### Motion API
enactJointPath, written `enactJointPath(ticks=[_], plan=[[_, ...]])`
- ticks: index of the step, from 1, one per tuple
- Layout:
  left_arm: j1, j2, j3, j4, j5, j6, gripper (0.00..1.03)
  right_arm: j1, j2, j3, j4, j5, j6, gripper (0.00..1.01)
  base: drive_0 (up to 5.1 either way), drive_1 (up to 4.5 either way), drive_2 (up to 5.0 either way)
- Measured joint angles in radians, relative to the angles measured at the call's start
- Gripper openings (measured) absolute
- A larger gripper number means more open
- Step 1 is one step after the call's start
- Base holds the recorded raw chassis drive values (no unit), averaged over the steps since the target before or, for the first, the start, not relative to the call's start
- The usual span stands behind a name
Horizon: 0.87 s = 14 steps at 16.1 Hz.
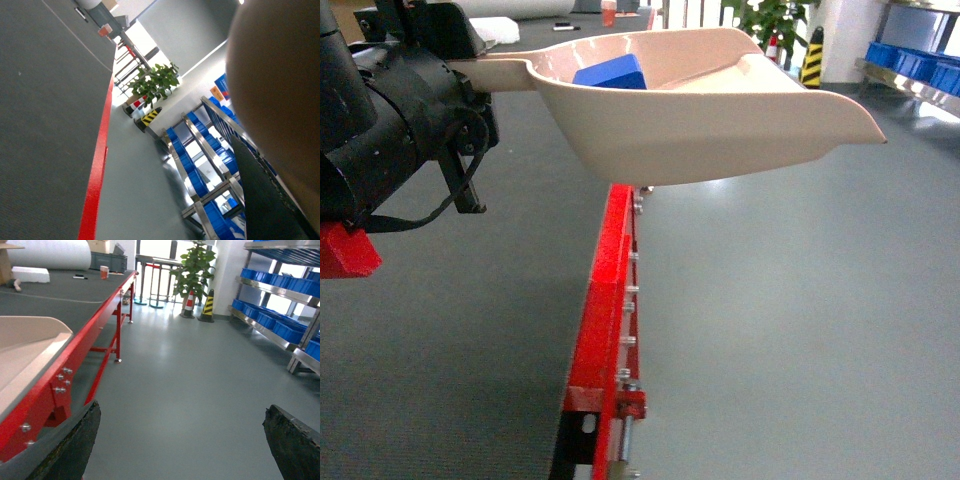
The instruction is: Place part in tray to right shelf
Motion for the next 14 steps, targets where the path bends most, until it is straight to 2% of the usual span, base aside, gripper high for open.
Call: enactJointPath(ticks=[14], plan=[[-0.001, -0.002, 0.0, -0.004, 0.002, 0.0, 0.12, 0.0, 0.0, 0.0, 0.002, 0.0, 0.0, 0.98, 5.0, -2.47, -2.5]])
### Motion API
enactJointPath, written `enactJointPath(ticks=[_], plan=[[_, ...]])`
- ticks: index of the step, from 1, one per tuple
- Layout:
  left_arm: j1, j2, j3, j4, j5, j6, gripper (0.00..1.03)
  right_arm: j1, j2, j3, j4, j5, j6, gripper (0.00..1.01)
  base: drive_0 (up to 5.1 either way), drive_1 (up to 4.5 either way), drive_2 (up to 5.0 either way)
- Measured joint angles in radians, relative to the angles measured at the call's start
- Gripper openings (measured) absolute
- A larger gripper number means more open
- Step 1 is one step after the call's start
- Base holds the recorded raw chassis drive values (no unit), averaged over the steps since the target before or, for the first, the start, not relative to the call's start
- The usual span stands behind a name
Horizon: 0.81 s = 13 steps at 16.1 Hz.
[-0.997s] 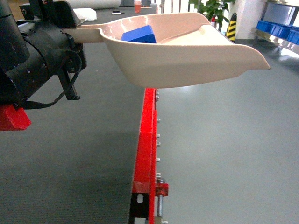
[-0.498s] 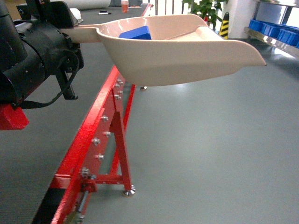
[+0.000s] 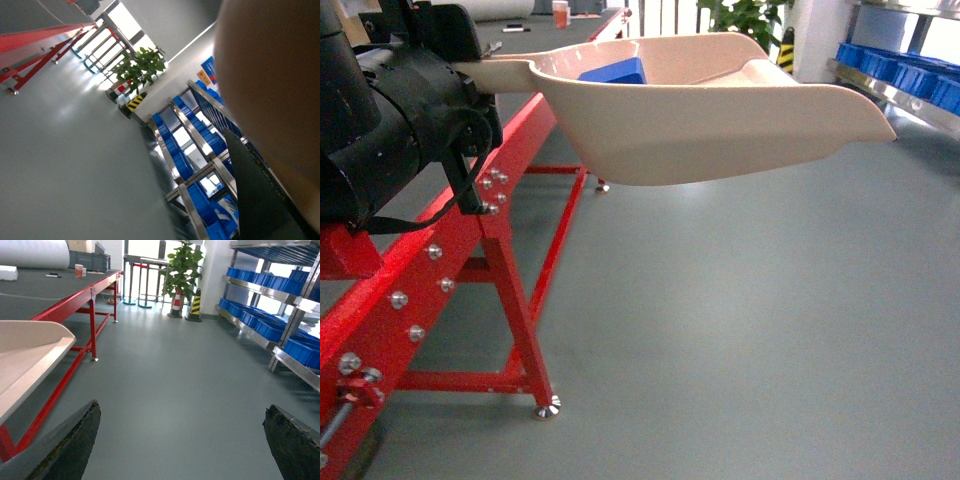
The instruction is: Place part in tray to right shelf
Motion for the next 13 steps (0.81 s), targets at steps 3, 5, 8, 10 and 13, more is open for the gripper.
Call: enactJointPath(ticks=[3, 5, 8, 10, 13], plan=[[0.0, 0.0, 0.0, 0.003, 0.0, 0.0, 0.12, 0.0, 0.0, 0.0, 0.0, 0.0, 0.0, 0.98, 5.1, -2.37, -2.4], [0.0, 0.0, 0.0, 0.003, 0.0, 0.0, 0.12, 0.0, 0.0, 0.0, 0.0, 0.0, 0.0, 0.98, 4.9, -2.98, -1.7], [0.003, 0.0, 0.0, 0.003, -0.003, 0.0, 0.12, 0.0, 0.002, 0.0, 0.0, 0.001, 0.0, 0.98, 4.6, -3.85, -1.0], [0.003, 0.0, 0.0, 0.003, 0.0, 0.0, 0.12, 0.0, 0.002, 0.0, 0.0, 0.0, 0.0, 0.98, 4.7, -3.84, -0.9], [0.003, 0.0, 0.0, 0.0, 0.0, 0.0, 0.12, 0.0, 0.001, 0.0, 0.0, 0.0, 0.0, 0.98, 4.7, -3.78, -0.7]])
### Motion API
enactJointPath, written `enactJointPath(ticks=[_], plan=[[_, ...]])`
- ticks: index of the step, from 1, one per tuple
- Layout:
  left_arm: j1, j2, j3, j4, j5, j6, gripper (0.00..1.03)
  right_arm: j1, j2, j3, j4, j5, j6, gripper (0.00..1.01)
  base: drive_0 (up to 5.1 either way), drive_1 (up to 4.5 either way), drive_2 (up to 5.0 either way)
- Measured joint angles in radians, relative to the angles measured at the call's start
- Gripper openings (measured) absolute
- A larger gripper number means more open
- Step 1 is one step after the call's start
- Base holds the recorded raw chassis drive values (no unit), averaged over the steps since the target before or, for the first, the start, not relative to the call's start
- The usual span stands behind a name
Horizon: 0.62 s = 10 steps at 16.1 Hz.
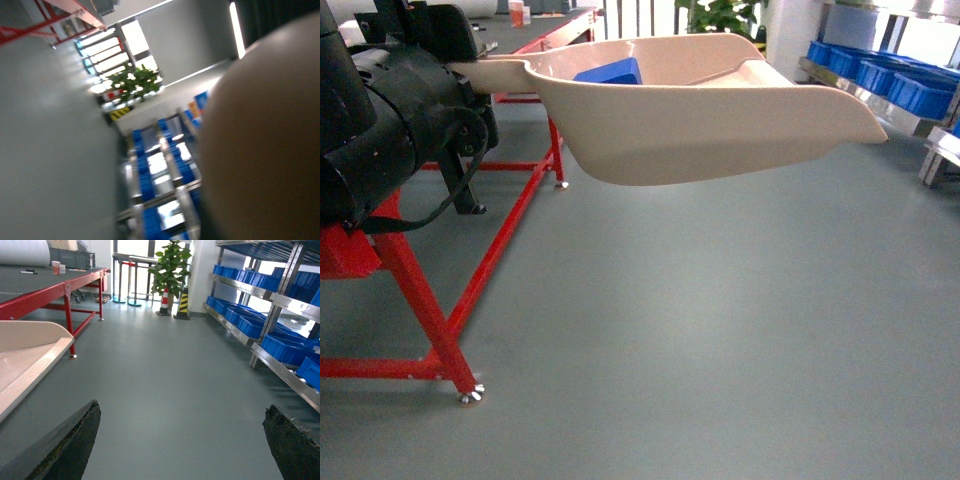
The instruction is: Place part in tray to right shelf
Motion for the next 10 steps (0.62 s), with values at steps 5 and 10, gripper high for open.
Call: enactJointPath(ticks=[5, 10], plan=[[-0.009, -0.005, -0.002, 0.006, 0.002, 0.0, 0.12, 0.0, -0.008, 0.001, 0.002, 0.001, 0.0, 0.98, 3.2, -0.15, -3.1], [-0.002, -0.005, -0.002, 0.005, 0.0, 0.0, 0.12, 0.0, -0.002, 0.001, 0.0, 0.003, -0.001, 0.98, 0.4, 4.66, -3.8]])
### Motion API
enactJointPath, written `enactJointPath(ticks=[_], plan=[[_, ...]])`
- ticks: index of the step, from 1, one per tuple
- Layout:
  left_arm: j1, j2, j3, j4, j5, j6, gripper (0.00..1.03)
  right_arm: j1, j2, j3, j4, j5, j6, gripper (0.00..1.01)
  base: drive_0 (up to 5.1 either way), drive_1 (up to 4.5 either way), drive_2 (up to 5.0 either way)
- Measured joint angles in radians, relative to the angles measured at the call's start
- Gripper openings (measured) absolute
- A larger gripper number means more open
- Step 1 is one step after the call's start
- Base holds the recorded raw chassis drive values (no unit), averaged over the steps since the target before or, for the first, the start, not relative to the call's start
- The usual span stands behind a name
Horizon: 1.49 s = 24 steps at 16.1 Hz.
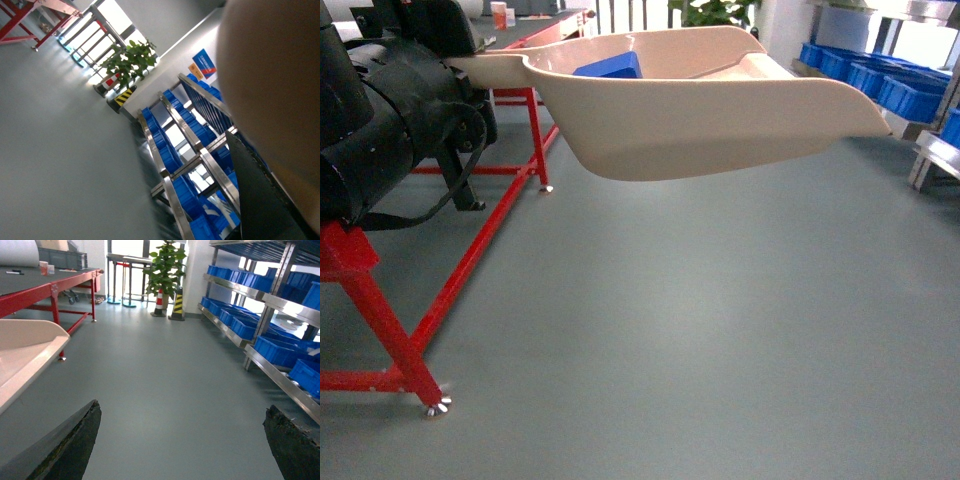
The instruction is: Place part in tray to right shelf
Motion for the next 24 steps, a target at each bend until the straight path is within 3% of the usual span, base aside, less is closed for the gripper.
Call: enactJointPath(ticks=[24], plan=[[0.002, -0.001, 0.0, -0.006, 0.0, 0.0, 0.12, 0.0, 0.002, 0.003, 0.001, -0.003, -0.003, 0.98, 0.0, 4.29, -4.2]])
